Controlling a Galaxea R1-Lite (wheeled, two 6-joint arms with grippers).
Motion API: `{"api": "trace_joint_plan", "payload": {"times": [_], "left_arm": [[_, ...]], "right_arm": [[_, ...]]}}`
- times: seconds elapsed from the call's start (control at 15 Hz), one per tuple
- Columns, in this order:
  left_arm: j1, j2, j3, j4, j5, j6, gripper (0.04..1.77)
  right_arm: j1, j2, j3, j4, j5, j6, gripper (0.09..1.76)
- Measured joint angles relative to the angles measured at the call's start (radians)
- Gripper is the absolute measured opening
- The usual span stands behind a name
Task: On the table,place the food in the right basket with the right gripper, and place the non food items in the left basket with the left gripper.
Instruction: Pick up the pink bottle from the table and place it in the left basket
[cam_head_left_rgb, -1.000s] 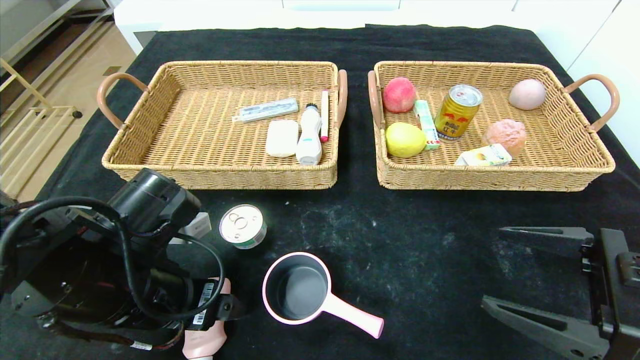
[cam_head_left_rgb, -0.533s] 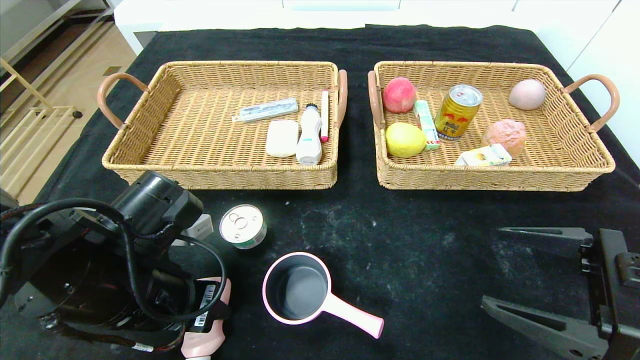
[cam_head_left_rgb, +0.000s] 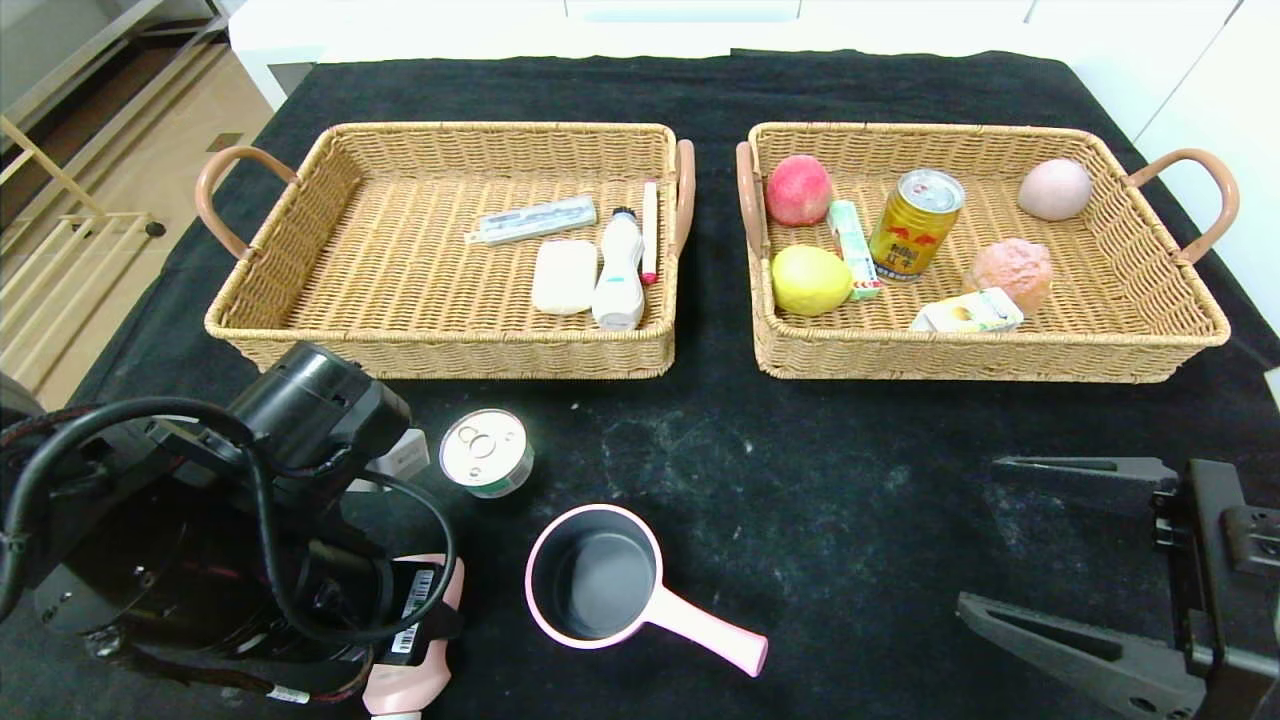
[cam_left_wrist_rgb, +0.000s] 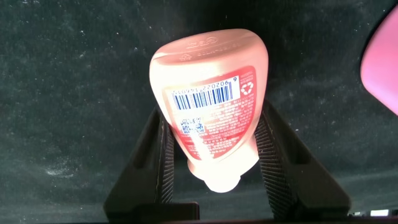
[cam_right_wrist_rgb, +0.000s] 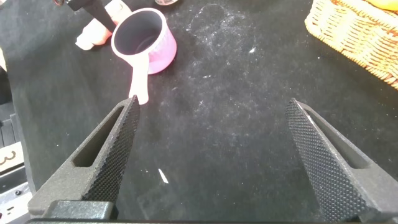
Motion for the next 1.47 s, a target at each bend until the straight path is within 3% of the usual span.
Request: {"api": "trace_joint_plan", "payload": {"times": [0.8,1.2,1.47], "left_arm": [[-0.009,-0.043,-0.003,0.007,-0.001,0.004,0.85],[0.027,-0.136,-0.010,-0.001,-0.001,0.012,0.85],[0.074,-0.187,-0.056,-0.078,-0.004,0.022,0.85]], "right_arm": [[0.000,0.003,0.001,0.000,0.001,-0.002,1.71],[0.001,0.005,0.005,0.001,0.001,-0.012,1.71],[0.005,0.005,0.008,0.000,0.000,-0.016,1.71]]}}
